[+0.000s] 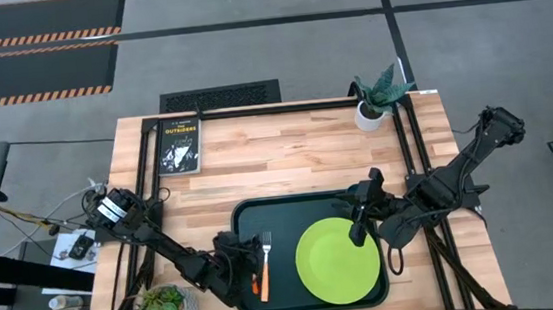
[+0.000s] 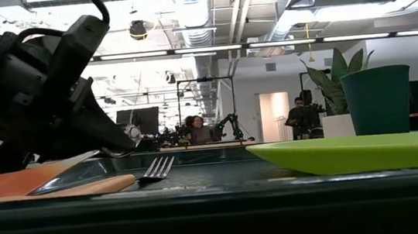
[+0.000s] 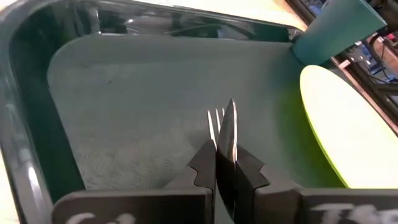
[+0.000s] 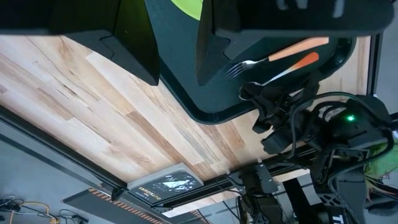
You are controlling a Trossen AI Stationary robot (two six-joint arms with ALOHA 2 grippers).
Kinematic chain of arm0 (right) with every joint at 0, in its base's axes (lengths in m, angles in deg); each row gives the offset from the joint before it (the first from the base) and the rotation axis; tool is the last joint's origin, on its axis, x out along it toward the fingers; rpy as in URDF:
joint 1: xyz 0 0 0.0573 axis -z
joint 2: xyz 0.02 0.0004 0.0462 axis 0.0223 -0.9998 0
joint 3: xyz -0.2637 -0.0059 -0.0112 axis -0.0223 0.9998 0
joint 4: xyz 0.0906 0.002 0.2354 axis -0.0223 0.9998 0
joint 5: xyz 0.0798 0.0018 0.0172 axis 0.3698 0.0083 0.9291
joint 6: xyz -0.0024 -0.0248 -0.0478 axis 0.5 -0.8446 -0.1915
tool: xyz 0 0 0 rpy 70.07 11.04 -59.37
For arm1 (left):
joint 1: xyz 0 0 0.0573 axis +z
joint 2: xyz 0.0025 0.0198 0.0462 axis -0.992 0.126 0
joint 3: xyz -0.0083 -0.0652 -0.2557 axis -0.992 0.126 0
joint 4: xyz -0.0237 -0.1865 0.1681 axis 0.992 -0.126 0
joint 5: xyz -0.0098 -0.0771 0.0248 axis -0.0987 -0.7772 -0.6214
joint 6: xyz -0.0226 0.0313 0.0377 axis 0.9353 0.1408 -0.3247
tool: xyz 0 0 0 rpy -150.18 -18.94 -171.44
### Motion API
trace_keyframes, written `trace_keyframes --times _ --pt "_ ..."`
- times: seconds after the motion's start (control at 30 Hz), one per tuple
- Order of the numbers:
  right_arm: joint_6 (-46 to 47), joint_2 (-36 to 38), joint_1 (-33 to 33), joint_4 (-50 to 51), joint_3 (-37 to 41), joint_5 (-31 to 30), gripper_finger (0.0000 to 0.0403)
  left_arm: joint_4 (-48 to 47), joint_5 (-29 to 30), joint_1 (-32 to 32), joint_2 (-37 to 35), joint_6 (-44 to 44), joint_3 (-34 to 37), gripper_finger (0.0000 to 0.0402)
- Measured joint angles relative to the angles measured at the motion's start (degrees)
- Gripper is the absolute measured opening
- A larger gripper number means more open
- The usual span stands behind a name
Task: Pick and place plate/cup/fork/spoon on tray
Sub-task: Put the orange spoon on the black serving tray to the left of the light orange fork
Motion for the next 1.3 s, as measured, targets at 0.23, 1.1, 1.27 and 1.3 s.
trace_keyframes --times 0.23,1.1,1.27,1.3 --pt "-0.01 0.01 0.00 -0.02 0.00 0.00 0.0129 0.05 -3.90 1.19 -0.02 0.67 -0.02 0.0017" --pt "-0.01 0.01 0.00 -0.07 0.00 -0.07 0.0129 -0.06 -5.77 1.70 -0.11 -0.01 -0.07 0.0141" --pt "-0.01 0.01 0.00 -0.07 0.00 -0.11 0.0129 -0.06 -5.35 1.69 -0.36 0.00 -0.04 0.0179" --pt "-0.01 0.01 0.00 -0.07 0.00 -0.11 0.0129 -0.06 -5.46 1.70 -0.52 -0.25 -0.02 0.0181"
